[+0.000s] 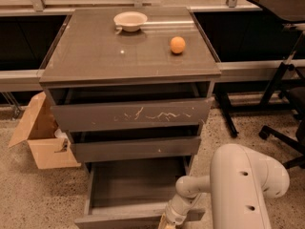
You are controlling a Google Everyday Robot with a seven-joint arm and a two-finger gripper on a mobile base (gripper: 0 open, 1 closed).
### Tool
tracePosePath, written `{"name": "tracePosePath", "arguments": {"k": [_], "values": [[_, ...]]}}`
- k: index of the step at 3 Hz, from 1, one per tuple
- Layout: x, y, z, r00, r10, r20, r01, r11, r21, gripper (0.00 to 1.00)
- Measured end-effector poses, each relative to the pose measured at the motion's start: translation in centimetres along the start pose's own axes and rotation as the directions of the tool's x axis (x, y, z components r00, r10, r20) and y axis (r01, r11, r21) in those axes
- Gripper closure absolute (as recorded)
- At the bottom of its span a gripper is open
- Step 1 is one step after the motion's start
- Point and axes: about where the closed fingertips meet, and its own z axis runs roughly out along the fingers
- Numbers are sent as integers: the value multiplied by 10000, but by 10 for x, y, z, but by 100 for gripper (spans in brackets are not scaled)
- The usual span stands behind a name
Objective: Close bottom drawer
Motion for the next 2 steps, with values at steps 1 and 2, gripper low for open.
{"name": "tracePosePath", "arguments": {"k": [1,2], "values": [[8,-12,-4,9997,193,-151,-190,9996,193,8],[9,-10,-3,9997,194,-150,-191,9996,195,0]]}}
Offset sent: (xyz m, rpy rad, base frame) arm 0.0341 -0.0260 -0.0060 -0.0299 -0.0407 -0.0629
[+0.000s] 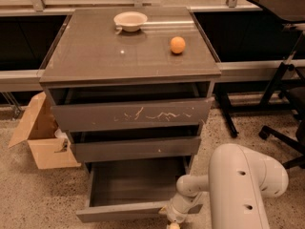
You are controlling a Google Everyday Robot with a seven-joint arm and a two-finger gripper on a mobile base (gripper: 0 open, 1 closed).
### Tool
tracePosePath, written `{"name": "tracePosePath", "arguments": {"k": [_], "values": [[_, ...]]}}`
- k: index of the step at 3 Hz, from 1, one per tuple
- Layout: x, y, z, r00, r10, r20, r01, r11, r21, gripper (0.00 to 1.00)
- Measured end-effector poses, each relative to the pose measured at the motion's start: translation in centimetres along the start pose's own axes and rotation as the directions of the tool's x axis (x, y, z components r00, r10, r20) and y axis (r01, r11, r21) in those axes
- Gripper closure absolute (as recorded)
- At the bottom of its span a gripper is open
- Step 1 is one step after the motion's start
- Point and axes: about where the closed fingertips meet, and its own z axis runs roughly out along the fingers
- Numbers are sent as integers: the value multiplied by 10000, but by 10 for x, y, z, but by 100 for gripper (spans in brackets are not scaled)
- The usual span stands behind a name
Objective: Close bottom drawer
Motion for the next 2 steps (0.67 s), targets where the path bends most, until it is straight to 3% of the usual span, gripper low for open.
{"name": "tracePosePath", "arguments": {"k": [2], "values": [[15,-20,-15,9988,148,469,-167,9990,404,0]]}}
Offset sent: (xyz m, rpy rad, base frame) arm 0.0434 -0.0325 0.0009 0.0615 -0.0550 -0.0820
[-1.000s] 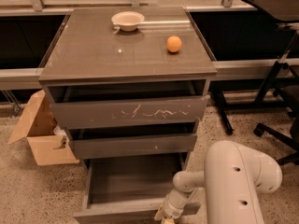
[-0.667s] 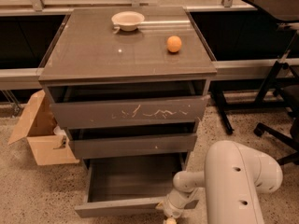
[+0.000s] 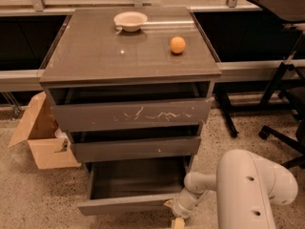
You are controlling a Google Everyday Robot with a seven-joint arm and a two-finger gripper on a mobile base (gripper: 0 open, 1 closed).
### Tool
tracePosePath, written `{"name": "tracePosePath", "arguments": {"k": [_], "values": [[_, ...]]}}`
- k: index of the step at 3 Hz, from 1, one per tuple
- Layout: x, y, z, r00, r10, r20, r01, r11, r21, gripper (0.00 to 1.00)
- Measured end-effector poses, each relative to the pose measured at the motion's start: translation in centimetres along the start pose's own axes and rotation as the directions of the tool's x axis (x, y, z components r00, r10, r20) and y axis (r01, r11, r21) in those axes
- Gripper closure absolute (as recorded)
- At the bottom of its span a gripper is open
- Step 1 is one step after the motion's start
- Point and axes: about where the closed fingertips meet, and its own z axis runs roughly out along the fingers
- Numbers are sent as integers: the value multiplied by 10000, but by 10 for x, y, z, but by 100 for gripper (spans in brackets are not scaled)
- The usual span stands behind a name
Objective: Close bottom drawer
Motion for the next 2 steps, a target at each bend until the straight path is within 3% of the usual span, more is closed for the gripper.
{"name": "tracePosePath", "arguments": {"k": [2], "values": [[3,-18,-22,9983,-294,513,259,9975,663,50]]}}
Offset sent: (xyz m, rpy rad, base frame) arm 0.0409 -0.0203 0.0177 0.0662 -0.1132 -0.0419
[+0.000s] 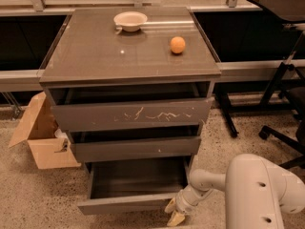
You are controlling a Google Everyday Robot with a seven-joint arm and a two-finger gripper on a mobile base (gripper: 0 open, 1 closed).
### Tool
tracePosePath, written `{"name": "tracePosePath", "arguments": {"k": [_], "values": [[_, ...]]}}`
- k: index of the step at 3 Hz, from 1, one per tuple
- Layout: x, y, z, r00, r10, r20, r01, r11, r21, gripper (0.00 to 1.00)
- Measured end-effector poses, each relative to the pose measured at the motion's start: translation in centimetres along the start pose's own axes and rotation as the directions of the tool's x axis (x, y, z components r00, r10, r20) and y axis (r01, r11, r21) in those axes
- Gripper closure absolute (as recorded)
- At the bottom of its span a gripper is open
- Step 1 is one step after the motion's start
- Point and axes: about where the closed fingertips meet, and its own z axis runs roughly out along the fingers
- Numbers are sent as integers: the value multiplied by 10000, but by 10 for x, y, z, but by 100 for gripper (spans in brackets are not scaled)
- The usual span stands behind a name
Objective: Close bottom drawer
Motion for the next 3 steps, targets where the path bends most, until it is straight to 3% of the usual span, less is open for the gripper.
{"name": "tracePosePath", "arguments": {"k": [1,2,3], "values": [[-2,-14,-9,9999,-132,66,130,9995,288,73],[-3,-36,-20,9998,-201,54,197,9973,713,66],[-2,-47,-28,9997,-220,77,212,9953,949,43]]}}
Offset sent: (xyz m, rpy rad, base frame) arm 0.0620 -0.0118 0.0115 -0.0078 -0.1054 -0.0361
